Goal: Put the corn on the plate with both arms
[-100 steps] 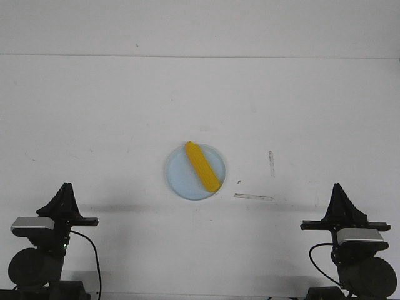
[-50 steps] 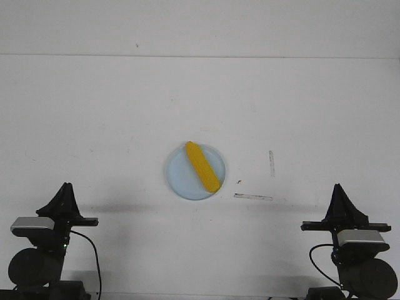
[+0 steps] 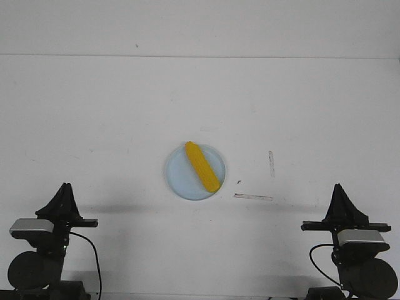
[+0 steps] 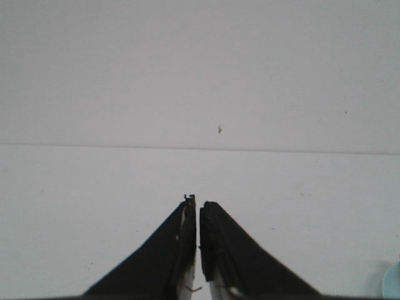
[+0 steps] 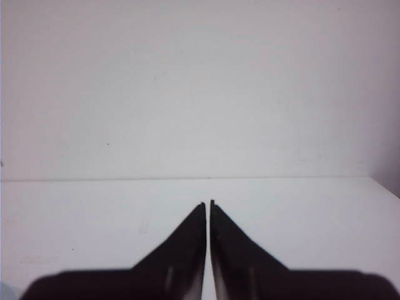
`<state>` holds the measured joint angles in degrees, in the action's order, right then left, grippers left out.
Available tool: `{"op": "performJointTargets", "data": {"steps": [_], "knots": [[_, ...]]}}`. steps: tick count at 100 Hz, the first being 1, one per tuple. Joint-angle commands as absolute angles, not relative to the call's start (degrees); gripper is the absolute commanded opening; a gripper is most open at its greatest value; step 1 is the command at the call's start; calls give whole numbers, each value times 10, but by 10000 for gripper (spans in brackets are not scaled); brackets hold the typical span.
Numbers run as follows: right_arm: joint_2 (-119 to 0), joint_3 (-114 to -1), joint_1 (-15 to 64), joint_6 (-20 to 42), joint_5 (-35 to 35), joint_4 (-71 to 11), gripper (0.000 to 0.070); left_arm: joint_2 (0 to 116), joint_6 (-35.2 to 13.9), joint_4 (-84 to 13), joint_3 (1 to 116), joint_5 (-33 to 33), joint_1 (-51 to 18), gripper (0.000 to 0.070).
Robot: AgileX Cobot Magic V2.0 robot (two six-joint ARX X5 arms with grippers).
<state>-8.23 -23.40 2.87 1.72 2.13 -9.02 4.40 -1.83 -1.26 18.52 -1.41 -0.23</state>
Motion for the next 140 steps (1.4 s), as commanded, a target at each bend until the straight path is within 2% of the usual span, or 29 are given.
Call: {"op": "performJointTargets", "data": {"steps": [1,51,62,140], "knots": [[-82,-236,29,14,21,-86,9,42,-11,2,177,-15,-2,1],[-82,-236,29,14,21,-86,9,2,-11,134,6,-15,-3,1],[-82,-236,29,14,21,-86,9,2,-11,110,8,-15,-3,1],[-82,-236,29,14,21,-86,8,2,-11,105,8,-15,-3,1]]}}
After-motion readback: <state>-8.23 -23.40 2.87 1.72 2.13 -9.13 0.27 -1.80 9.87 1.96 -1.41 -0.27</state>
